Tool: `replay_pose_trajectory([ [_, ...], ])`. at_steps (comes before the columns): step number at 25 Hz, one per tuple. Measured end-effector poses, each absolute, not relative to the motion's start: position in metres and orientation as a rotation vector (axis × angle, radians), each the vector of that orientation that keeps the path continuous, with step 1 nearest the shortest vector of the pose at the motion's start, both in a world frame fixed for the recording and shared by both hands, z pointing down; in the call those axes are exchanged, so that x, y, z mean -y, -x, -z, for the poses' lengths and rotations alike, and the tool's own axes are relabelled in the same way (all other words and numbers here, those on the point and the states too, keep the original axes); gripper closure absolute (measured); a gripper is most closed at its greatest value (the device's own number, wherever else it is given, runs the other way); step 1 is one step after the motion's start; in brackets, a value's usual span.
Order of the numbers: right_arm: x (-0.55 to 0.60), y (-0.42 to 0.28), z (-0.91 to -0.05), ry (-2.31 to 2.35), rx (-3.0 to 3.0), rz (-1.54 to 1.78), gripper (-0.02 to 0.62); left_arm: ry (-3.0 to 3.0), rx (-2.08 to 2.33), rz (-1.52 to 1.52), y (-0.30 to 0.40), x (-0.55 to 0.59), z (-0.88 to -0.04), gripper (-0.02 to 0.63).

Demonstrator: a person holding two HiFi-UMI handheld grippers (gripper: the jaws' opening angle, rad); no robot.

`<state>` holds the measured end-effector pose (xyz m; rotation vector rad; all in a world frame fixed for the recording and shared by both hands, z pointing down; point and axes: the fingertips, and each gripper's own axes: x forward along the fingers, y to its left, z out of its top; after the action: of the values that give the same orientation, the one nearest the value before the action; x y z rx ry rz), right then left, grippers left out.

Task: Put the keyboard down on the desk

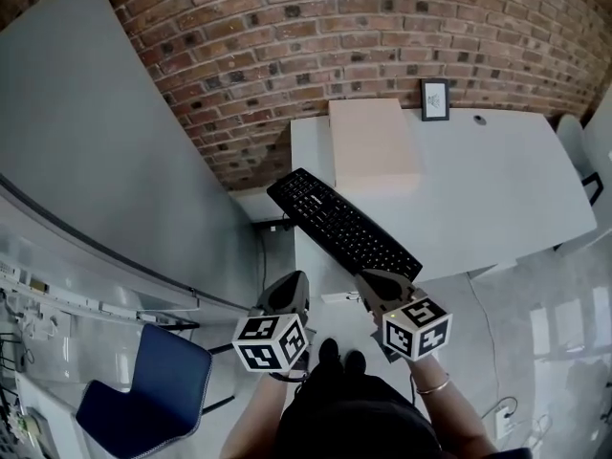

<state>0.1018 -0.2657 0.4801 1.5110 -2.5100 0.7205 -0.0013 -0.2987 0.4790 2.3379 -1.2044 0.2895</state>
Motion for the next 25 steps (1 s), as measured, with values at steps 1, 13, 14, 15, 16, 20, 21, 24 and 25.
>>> replay_pose_trajectory([
  [1, 0.261, -0.103, -0.477, -1.524, 2.519, -0.7, 0.591, -2.357, 1.208, -0.291, 0.0, 0.295, -0.475, 0.597],
  [13, 0.229, -0.121, -0.443, -1.674, 2.538, -0.445, 0.591, -2.463, 1.226, -0.257, -0.004, 0.268, -0.451, 0.597],
  [14, 0.227, -0.122, -0.442, -1.684, 2.536, -0.438, 0.591, -2.468, 1.229, -0.258, -0.003, 0.267, -0.45, 0.597],
  [15, 0.226, -0.124, -0.441, -1.696, 2.533, -0.435, 0.591, -2.47, 1.232, -0.259, -0.002, 0.265, -0.449, 0.597],
  [16, 0.225, -0.124, -0.44, -1.707, 2.531, -0.432, 0.591, -2.471, 1.235, -0.258, 0.0, 0.264, -0.448, 0.597],
  [20, 0.222, -0.128, -0.438, -1.731, 2.531, -0.41, 0.591, -2.475, 1.238, -0.248, 0.003, 0.261, -0.447, 0.597],
  [21, 0.221, -0.13, -0.438, -1.736, 2.531, -0.4, 0.591, -2.478, 1.238, -0.244, 0.003, 0.26, -0.447, 0.597],
  [24, 0.219, -0.135, -0.438, -1.75, 2.53, -0.378, 0.591, -2.486, 1.245, -0.222, 0.003, 0.26, -0.447, 0.597],
  [25, 0.219, -0.137, -0.439, -1.756, 2.531, -0.375, 0.591, -2.491, 1.249, -0.211, 0.003, 0.261, -0.446, 0.597],
])
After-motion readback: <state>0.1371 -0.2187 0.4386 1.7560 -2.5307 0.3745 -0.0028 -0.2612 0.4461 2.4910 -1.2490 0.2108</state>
